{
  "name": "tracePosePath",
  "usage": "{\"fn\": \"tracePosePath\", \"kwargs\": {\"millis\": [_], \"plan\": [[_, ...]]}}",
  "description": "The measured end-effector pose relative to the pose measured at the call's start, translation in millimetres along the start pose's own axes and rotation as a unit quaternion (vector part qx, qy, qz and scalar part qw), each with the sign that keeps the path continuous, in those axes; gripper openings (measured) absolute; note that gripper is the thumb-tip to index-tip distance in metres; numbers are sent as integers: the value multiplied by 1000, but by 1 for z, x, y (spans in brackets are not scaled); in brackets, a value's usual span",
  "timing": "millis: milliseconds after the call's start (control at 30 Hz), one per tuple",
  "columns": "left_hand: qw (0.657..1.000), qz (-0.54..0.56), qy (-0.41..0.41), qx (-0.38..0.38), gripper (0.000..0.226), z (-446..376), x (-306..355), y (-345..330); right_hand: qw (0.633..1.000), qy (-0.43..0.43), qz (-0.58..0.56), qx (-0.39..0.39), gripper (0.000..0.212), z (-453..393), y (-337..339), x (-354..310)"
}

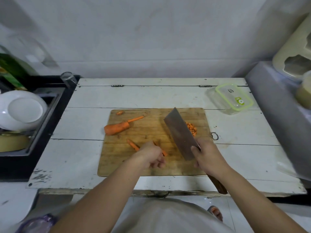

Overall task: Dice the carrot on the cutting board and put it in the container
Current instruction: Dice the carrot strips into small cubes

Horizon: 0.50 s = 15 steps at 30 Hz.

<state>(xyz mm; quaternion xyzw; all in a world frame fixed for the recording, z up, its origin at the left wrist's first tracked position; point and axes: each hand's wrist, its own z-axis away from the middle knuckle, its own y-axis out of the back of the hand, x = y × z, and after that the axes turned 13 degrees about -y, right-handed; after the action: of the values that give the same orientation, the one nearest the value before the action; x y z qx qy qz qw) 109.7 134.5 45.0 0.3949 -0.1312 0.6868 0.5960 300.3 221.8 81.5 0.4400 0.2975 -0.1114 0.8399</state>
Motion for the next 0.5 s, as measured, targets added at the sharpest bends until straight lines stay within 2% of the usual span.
{"fn": "tracePosePath", "kwargs": {"millis": [100, 233, 500], "plan": [[999, 33, 6, 34, 18, 8, -5, -2, 998, 17, 59, -8, 16, 3, -9, 1], [986, 132, 2, 98, 16, 8, -14, -12, 987, 40, 155, 12, 16, 12, -18, -8], [977, 169, -26, 127, 12, 11, -23, -21, 980, 70, 182, 27, 17, 24, -37, -11]]}}
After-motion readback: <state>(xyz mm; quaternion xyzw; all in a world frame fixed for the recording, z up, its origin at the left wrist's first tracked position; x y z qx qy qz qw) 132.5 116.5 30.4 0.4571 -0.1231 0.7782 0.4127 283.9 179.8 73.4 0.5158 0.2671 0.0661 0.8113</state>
